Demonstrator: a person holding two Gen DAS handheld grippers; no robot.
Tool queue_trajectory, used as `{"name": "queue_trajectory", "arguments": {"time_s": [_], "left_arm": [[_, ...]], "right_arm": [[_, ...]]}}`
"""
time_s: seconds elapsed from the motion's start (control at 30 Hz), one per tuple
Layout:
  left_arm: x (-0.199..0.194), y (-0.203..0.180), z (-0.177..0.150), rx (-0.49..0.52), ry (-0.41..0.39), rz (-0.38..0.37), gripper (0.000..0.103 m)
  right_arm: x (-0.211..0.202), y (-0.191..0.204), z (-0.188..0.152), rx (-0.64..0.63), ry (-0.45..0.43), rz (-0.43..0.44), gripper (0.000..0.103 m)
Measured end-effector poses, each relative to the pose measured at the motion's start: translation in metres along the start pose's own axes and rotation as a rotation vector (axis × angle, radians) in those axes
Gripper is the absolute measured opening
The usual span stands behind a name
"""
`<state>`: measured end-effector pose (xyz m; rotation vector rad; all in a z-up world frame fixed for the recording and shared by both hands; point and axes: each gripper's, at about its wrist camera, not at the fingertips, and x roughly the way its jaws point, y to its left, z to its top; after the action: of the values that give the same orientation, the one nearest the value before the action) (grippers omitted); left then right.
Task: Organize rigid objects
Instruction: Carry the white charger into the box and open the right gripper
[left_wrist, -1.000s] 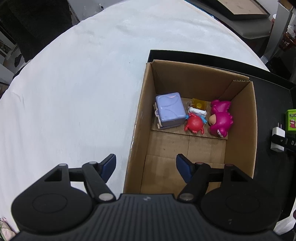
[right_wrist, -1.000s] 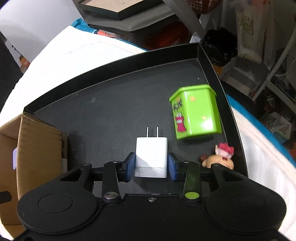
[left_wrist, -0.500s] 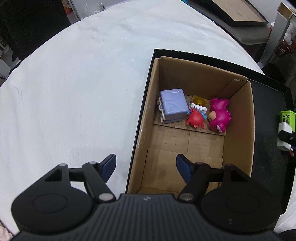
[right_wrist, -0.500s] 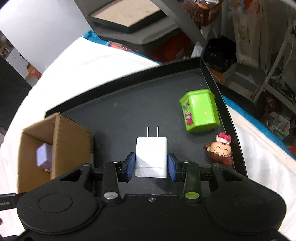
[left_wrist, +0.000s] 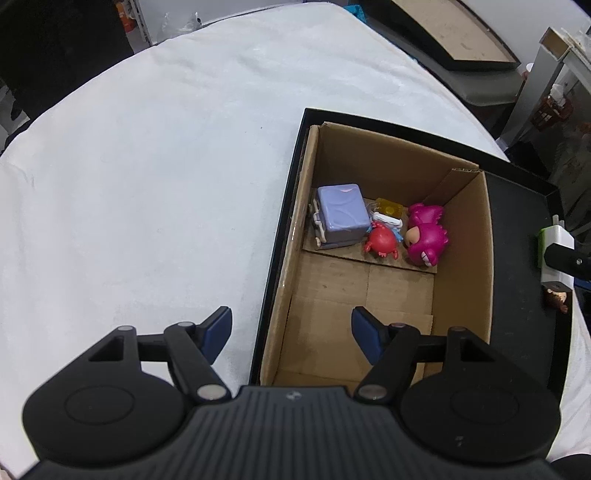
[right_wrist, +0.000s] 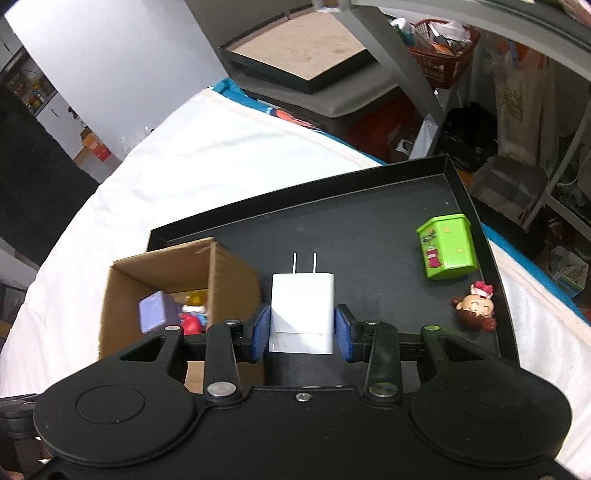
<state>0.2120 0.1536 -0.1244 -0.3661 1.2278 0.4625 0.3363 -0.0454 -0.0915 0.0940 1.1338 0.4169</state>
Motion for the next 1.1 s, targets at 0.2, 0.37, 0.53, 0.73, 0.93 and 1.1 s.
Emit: {"name": "queue_trajectory", "arguments": {"time_s": [0.2,0.37,0.53,0.73,0.93,1.1], "left_arm": [[0.001,0.011,-0.003,-0.013,-0.001,-0.046,0.066],[0.004,0.02,-0.006,-0.016,-0.006,-0.067,0.063],[0.006,0.029,-0.008,-0.032,-0.002,-0.093,0.051],[0.015,0.036,-0.013,-0.018,0.018,-0.09,0.037],[0.023,0.042,-0.018,-0.035,0.043,-0.133,0.02],[0.023,0.046,-0.02,-0.037,0.044,-0.154,0.02]], "right_arm": [[-0.009,0.024,0.0,-0.028,-0.009,0.008,0.037],[-0.007,0.044,-0.001,-0.045,-0.004,0.014,0.037],[-0.003,0.063,-0.001,-0.028,0.043,0.101,0.037],[0.006,0.093,-0.007,-0.079,0.07,0.104,0.037],[0.018,0.11,-0.013,-0.096,0.105,0.104,0.037],[0.035,0.122,-0.022,-0.115,0.144,0.089,0.037]]}}
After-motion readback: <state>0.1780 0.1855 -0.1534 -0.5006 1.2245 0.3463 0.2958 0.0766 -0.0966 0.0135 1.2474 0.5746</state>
